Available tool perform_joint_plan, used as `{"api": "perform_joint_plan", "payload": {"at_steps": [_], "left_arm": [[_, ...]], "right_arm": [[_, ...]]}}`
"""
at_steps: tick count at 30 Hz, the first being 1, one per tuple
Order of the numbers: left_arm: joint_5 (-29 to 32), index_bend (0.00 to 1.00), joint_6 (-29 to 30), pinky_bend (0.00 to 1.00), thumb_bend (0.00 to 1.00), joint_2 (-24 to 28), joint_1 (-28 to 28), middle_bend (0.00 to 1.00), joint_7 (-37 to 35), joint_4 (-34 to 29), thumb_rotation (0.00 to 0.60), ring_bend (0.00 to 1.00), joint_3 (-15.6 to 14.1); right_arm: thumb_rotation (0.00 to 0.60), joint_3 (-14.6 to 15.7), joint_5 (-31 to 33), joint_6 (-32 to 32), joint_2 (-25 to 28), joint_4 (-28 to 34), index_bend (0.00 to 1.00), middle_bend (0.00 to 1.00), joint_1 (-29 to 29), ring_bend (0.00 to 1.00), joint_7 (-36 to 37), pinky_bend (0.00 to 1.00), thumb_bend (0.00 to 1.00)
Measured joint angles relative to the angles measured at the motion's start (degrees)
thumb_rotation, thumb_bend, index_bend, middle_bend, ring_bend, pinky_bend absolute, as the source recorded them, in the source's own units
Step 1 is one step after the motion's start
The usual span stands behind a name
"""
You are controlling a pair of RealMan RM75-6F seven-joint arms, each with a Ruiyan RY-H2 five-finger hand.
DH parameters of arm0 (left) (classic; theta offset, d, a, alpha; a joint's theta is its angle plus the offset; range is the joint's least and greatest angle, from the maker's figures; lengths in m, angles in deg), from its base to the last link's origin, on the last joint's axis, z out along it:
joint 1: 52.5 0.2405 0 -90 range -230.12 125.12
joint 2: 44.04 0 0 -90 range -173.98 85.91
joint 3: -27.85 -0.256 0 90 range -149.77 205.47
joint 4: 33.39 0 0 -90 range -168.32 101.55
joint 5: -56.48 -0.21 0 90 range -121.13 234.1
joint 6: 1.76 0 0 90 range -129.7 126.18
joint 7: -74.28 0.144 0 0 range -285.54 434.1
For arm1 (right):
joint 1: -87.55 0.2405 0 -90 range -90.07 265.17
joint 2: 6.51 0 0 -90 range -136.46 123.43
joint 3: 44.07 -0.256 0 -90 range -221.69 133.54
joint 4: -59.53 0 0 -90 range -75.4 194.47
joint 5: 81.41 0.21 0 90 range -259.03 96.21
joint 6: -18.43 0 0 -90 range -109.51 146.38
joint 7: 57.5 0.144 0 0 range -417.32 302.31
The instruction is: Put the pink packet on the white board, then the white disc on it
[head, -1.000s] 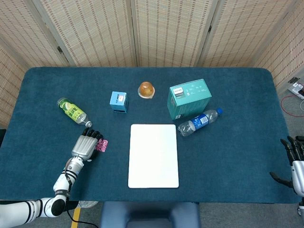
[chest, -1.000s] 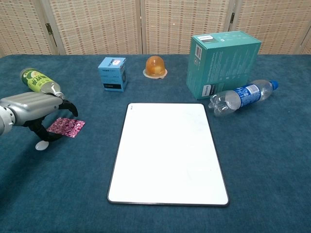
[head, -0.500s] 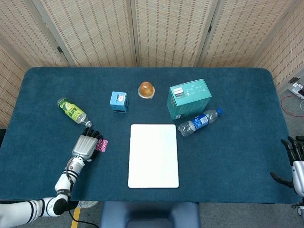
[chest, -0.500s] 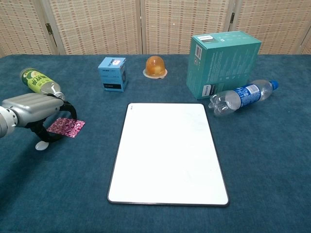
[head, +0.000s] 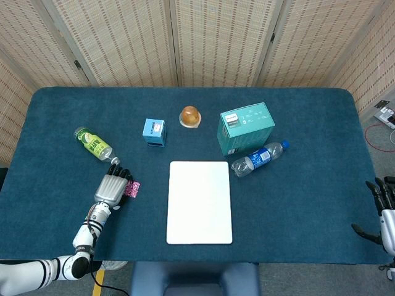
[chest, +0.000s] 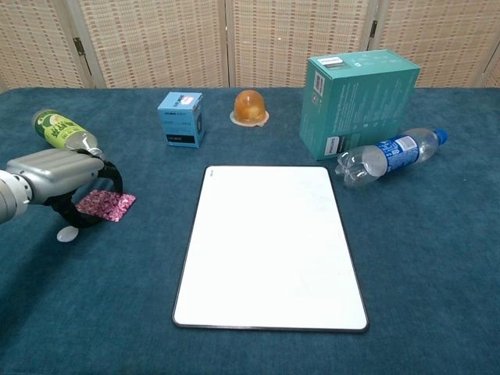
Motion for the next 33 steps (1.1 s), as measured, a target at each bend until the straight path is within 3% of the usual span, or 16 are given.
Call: {"api": "perform_joint_plan", "payload": {"at_steps": [8,22,33], "left_arm": [[-3.08,0.41,0.91,0.02,0.41,0.29,0.57,0.18,-1.71,-0.23,0.6,0.14,0.14],[-12.29,0.4,1.0,0.02,0.41,2.9,-1.82,0.18,-0.99,-9.44,0.6,0.14,0.36],[-14.89,0.38,-3.3,0.01,0.41,-1.6,-6.44,0.18,1.83,-10.13,0.6,0.13,0.84]], "right_arm": [[0.6,-0.09,-0.09,-0.22,-0.01,0.13,0.09,0.06,-0.04,0.05,-0.04,0.01,0.07],[0.6,-0.08,-0.17,-0.9,0.29,0.26,0.09,0.06,-0.5,0.05,0.24,0.01,0.07],[0.6,-0.06,0.02,-1.79,0.24,-0.2,0.09,0.06,-1.28,0.05,0.93,0.01,0.07]]}}
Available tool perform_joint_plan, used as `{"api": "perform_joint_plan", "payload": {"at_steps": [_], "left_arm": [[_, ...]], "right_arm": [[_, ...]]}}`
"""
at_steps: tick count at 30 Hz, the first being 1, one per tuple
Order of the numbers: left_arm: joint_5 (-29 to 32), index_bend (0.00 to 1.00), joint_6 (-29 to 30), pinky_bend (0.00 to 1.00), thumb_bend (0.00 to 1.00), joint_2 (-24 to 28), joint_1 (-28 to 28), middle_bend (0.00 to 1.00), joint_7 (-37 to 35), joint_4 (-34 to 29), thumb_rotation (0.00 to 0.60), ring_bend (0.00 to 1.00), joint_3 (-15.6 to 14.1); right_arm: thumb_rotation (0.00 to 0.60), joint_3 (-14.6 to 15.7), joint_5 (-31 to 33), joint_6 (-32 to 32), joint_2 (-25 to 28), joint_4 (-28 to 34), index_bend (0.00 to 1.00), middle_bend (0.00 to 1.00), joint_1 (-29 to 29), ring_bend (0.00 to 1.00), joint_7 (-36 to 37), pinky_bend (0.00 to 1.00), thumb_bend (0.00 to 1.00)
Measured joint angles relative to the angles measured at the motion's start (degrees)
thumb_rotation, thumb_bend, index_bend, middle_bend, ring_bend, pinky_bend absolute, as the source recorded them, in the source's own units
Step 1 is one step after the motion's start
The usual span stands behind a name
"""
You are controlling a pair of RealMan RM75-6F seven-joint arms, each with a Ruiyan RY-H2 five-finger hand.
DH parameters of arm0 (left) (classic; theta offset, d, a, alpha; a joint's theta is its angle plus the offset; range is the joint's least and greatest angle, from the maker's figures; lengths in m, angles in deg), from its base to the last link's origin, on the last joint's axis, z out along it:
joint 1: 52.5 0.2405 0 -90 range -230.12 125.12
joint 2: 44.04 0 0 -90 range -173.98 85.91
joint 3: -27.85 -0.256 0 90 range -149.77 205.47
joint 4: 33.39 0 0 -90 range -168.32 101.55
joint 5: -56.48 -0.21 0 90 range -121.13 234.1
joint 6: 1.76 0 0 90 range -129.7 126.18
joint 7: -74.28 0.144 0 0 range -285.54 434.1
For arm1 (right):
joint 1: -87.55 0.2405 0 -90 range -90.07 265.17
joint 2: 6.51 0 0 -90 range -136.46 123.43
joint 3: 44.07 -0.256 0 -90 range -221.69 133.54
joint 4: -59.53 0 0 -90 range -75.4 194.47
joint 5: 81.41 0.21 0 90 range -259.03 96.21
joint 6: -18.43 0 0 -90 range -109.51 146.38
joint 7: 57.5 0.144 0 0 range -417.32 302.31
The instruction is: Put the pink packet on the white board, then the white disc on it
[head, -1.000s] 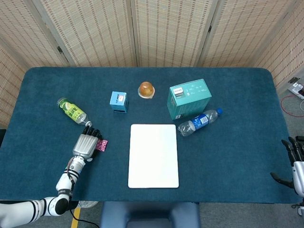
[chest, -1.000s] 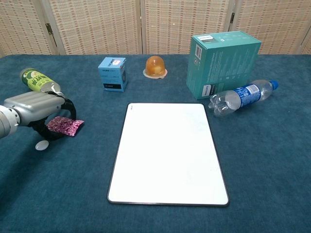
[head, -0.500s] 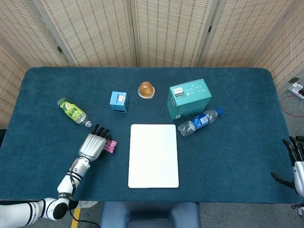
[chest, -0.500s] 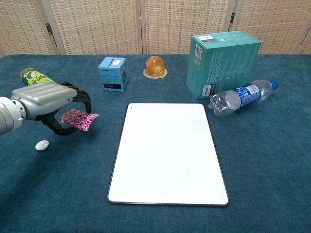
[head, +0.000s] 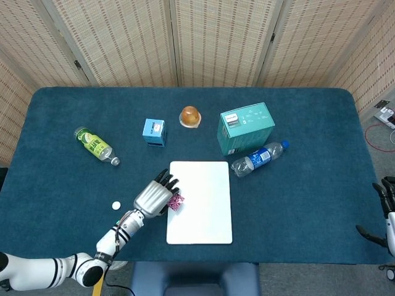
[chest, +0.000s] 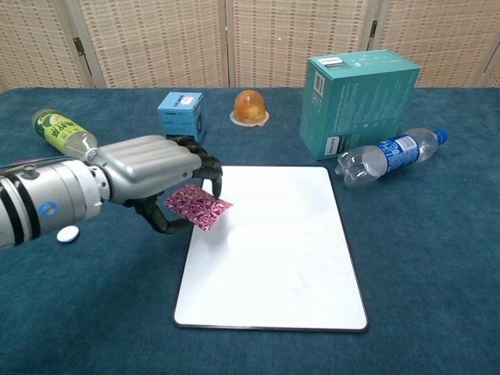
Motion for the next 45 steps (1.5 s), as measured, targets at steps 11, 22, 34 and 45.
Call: {"api": "perform_joint_plan", "payload": {"at_steps": [11,22,34,45], "left_arm": [[3.7,0.3,-1.79,0.01,0.41,-4.11,-2.68,0.18,3.42,2.67,0.6,0.12,1.06],[4.83,0.23,-0.29,0.01,0.39,-4.37,-2.98,0.17,4.6,1.02,0.6,0.11,0.5],[0.21,0.37,5.32,0.01,0.39,4.27,2.83,0.17,-2.23,-1.07,0.6,0.11,-2.54],[-3.57,0.39,7.72,0.01,0.39,9.15,8.85,0.17,-7.98,0.97,0.6,0.11,-6.85]], "right_arm": [[0.6,0.01,0.19,-0.16,-0.21,-0.37,0.09,0.06,-0.41,0.05,0.49,0.01,0.07],[0.6,-0.28,0.11,-0.21,-0.22,-0.51,0.09,0.06,-0.34,0.05,0.77,0.01,0.07],[0.6,-0.43,-0.56,-0.11,-0.16,-0.1,0.09,0.06,0.11,0.05,0.42,0.01,0.07],[0.6,-0.55,-1.43,0.34,0.0,1.08,0.09,0.06,1.0,0.05,-0.85,0.01,0.07]]}}
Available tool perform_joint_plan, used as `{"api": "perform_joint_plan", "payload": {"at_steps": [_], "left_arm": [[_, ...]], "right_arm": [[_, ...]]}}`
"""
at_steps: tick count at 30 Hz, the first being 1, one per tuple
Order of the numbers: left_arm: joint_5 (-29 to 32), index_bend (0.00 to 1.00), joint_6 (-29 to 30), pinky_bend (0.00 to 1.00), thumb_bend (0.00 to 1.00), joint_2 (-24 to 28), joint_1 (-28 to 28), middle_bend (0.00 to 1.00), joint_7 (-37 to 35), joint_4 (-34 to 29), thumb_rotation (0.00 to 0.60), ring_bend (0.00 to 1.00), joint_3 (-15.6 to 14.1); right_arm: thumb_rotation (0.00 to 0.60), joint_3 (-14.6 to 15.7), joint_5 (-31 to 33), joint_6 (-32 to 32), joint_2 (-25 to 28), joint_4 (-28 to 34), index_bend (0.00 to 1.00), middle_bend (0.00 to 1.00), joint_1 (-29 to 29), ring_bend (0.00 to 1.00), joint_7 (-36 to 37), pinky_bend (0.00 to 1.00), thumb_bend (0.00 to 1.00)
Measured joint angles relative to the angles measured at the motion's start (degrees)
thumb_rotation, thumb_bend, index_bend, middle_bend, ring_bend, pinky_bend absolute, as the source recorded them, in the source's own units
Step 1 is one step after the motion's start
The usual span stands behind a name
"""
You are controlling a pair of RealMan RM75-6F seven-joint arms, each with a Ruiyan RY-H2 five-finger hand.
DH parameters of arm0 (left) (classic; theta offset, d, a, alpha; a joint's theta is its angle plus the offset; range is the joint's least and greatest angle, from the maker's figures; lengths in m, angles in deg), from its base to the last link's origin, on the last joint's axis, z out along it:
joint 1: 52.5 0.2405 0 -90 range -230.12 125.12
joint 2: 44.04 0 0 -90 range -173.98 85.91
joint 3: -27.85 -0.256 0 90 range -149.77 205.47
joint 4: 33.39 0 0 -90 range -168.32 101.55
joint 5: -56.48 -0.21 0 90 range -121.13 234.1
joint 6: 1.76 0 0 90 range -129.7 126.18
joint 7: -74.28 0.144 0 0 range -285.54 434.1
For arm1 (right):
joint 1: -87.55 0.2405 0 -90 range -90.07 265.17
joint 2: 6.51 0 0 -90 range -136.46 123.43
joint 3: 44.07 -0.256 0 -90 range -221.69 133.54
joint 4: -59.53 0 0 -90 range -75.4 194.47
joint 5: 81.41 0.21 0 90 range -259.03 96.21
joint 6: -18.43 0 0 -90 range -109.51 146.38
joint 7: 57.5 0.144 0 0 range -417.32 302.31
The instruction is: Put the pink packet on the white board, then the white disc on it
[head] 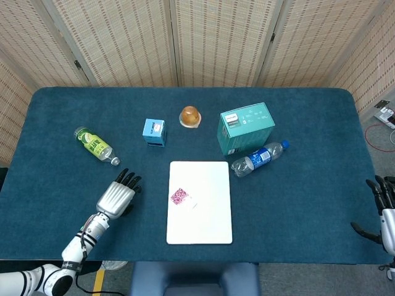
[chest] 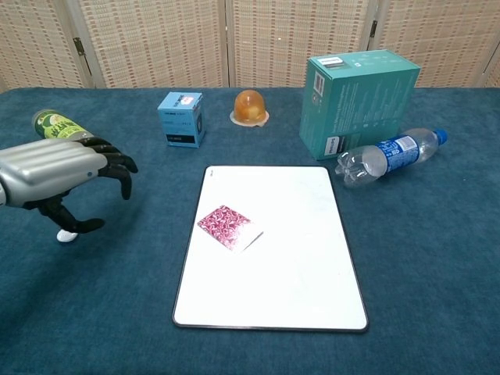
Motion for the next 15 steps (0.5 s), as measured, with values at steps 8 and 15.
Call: {"api": "perform_joint_plan", "payload": {"at_steps": [8,15], "left_arm": [[-0.53,0.41,0.52,0.01,0.39,0.9,3.04,0.17,-2.75,2.54,0.6,0.11,-1.07],[-1.41,0.4,0.43,0.01,0.37,0.98,5.25,0.17,-4.95,4.43,0.6,0.11,-1.49]], "right_arm": [[0.6,0.07,-0.51,-0.4,0.33,0.76,0.09,0.06,0.06,0.05,-0.44,0.01,0.07],[0.6,0.2,-0.73,-0.81,0.38,1.19,0.09,0.06,-0.1,0.05,-0.76,0.01,0.07]]}}
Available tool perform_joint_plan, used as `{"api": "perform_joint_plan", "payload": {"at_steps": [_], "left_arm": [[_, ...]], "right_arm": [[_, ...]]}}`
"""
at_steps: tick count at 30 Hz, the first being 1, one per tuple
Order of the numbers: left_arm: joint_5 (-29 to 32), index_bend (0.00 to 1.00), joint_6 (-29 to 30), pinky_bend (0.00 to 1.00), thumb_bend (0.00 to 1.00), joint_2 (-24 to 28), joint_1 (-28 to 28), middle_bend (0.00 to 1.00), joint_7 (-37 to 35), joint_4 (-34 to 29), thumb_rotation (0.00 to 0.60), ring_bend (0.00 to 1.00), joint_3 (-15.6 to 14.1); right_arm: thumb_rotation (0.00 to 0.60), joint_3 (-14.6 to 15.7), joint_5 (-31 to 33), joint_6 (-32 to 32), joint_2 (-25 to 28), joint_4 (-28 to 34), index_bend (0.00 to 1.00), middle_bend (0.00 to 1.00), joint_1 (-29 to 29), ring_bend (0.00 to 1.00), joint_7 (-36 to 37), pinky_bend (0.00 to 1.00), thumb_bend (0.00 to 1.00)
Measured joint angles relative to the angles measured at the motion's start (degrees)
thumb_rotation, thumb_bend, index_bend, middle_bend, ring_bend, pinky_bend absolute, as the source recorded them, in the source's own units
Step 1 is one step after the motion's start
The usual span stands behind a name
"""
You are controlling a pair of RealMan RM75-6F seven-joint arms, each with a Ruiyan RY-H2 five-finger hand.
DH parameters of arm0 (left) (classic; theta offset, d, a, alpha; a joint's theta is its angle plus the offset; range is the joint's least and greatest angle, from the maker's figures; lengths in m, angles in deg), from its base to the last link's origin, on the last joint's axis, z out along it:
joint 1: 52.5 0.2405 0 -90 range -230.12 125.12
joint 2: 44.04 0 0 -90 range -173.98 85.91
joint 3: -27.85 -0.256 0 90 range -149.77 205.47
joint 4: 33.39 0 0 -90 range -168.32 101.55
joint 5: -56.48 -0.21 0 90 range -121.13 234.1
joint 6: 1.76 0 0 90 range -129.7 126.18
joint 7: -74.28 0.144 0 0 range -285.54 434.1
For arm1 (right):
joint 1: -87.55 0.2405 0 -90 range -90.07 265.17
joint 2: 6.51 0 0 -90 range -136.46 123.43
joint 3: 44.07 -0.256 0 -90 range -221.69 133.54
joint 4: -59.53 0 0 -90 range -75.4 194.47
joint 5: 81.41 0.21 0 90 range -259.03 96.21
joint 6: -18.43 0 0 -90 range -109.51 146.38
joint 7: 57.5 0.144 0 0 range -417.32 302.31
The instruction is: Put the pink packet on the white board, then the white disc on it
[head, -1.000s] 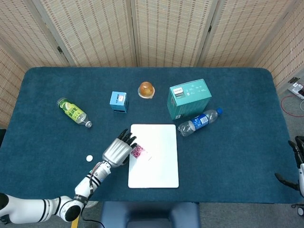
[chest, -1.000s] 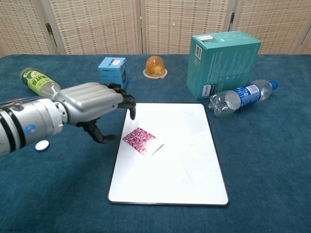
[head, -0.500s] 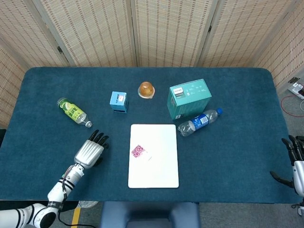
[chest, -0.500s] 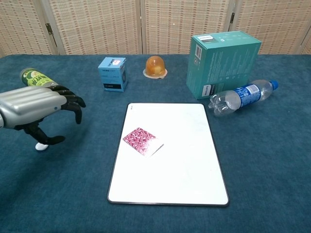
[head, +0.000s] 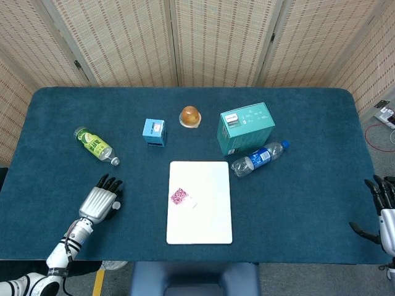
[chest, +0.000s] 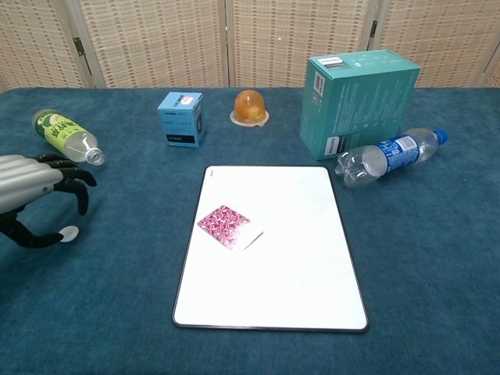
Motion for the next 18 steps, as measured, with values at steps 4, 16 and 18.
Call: {"api": "perform_joint_plan", "payload": {"at_steps": [4,16,18], "left_arm": [[-0.08,0.41,-0.37,0.01,0.36,-0.68,0.57,0.17,-0.37,1.0,0.6,0.11,0.25],[-0.62,0.45,-1.52,0.01,0.36,-2.18,1.37,0.17,-0.7,2.96,0.6,0.12,1.55],[-0.51,0.46,-1.78,0.01,0.36,-2.39,1.47,0.17,-0.63,3.3,0.6,0.12,1.79]], "right_arm": [[0.6,0.06,-0.14,-0.19,0.12,0.27,0.09,0.06,-0.05,0.05,-0.21,0.01,0.07],[0.6,0.09,-0.02,-0.59,0.34,0.62,0.09,0.06,-0.31,0.05,-0.4,0.01,0.07],[0.6,0.09,0.04,-0.59,0.34,0.6,0.09,0.06,-0.32,0.05,-0.4,0.01,0.07]]}}
